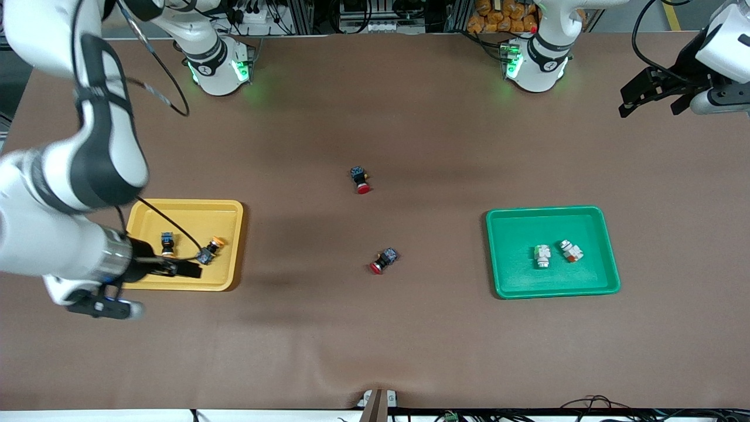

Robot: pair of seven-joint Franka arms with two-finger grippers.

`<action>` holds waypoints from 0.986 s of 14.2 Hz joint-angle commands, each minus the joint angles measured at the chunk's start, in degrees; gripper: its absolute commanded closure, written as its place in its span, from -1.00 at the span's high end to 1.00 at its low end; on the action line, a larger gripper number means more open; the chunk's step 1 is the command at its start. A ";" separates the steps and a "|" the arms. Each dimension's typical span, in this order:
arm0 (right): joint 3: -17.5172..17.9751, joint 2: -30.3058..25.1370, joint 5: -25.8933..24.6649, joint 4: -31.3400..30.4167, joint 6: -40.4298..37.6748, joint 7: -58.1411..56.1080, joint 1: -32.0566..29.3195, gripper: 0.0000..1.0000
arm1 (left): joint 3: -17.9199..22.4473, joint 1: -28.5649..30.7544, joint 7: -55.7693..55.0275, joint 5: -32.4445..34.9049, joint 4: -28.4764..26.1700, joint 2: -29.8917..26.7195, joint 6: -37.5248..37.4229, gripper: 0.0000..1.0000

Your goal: Place green and yellow buttons in trays

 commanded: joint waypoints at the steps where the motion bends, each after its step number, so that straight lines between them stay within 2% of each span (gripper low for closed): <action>1: 1.39 -6.98 -0.74 -1.35 -6.18 -0.43 -2.53 1.00 | 0.04 -0.02 1.14 1.49 -0.90 -1.06 0.86 1.00; 5: 1.92 -16.21 -2.76 -1.17 -19.98 -0.34 -3.69 1.00 | -0.31 -0.02 1.22 1.50 -1.16 -1.15 0.95 1.00; 6: 3.31 -18.75 -3.72 -1.61 -21.84 -0.26 -4.21 1.00 | -0.40 -0.02 1.22 1.50 -1.16 -1.15 0.95 1.00; 8: 5.08 -23.15 -5.92 -4.66 -23.09 -0.43 -5.62 1.00 | -0.93 0.07 1.22 1.50 -1.16 -1.15 1.04 1.00; 12: 4.65 -33.43 -6.10 -15.73 -22.39 -7.10 -6.50 1.00 | -1.11 0.16 1.22 1.58 -1.87 -1.85 1.48 1.00; 14: 4.47 -35.21 -6.63 -19.53 -21.25 -7.29 -6.68 1.00 | -1.02 0.16 0.79 1.50 -1.78 -1.85 1.22 1.00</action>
